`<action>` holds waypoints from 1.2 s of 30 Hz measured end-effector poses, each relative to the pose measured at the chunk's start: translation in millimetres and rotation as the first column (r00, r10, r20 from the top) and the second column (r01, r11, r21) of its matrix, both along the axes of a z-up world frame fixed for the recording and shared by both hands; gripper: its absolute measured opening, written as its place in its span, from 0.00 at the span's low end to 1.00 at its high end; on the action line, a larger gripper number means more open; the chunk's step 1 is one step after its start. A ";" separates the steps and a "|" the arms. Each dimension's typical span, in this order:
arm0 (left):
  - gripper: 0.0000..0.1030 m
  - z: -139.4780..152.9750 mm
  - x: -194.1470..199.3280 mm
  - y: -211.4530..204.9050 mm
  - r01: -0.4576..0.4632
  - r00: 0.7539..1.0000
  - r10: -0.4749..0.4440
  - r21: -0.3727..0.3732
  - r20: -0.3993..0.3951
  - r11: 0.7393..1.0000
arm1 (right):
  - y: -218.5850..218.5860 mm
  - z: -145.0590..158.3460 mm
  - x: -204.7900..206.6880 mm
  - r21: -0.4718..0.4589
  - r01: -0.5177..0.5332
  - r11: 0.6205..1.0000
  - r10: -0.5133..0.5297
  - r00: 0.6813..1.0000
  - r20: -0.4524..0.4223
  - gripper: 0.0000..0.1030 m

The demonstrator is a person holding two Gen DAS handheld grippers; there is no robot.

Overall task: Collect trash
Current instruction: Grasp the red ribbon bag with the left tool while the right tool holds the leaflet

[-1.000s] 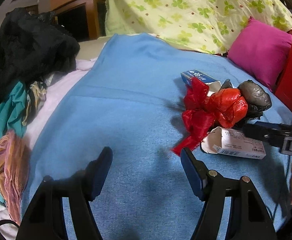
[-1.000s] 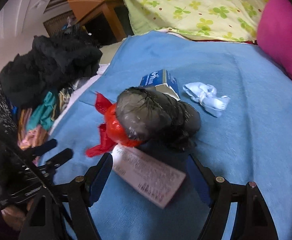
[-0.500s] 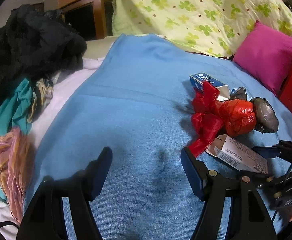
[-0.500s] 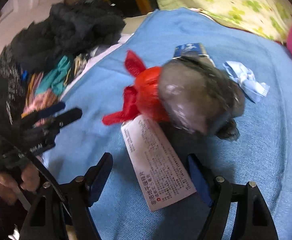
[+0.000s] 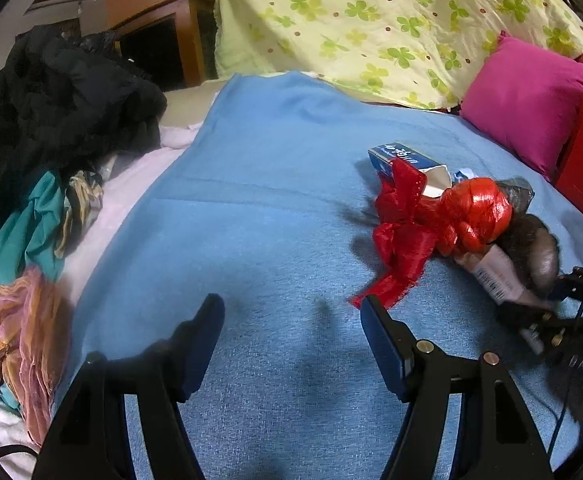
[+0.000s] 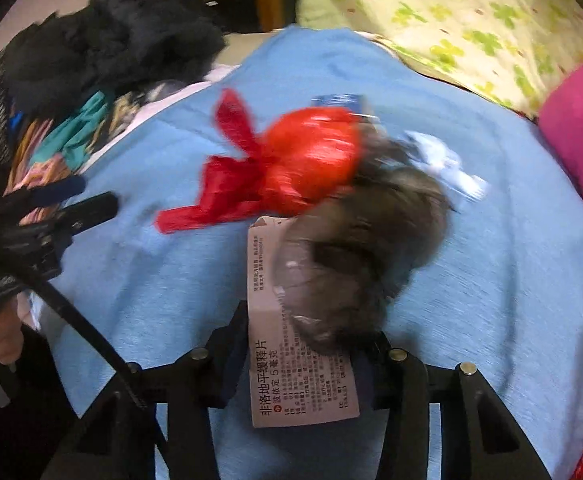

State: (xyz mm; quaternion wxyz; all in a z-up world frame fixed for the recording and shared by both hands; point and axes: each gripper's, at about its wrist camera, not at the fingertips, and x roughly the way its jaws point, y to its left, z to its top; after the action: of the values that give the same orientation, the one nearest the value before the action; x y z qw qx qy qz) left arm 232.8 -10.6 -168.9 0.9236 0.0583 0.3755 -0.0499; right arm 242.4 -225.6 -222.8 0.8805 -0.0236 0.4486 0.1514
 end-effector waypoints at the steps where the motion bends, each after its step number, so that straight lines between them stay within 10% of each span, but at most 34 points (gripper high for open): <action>1: 0.69 -0.1 -0.4 -1.5 0.003 1.000 -0.003 0.003 0.001 1.000 | -8.4 1.4 -1.7 0.006 0.020 1.000 -0.020 1.000 -0.005 0.47; 16: 0.69 -4.8 1.8 -23.5 0.043 0.999 -0.043 0.063 0.001 0.997 | -80.6 8.2 -33.8 0.050 0.188 0.981 -0.185 0.981 -0.059 0.47; 34: 0.70 -15.8 62.2 -64.7 0.146 0.989 -0.147 -0.014 -0.035 0.989 | -45.4 3.9 -60.2 0.072 0.071 0.995 -0.065 0.994 -0.085 0.47; 36: 0.55 -19.6 64.1 -67.9 0.166 0.985 -0.167 -0.026 -0.051 0.986 | -42.1 3.9 -56.1 0.064 0.068 0.996 -0.063 0.995 -0.080 0.47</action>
State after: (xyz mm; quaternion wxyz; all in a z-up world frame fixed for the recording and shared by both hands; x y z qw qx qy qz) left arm 296.9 -78.4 -188.6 0.9065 0.0781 0.3932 -0.1325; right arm 186.3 -267.7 -218.9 0.8671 0.0266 0.4779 0.1382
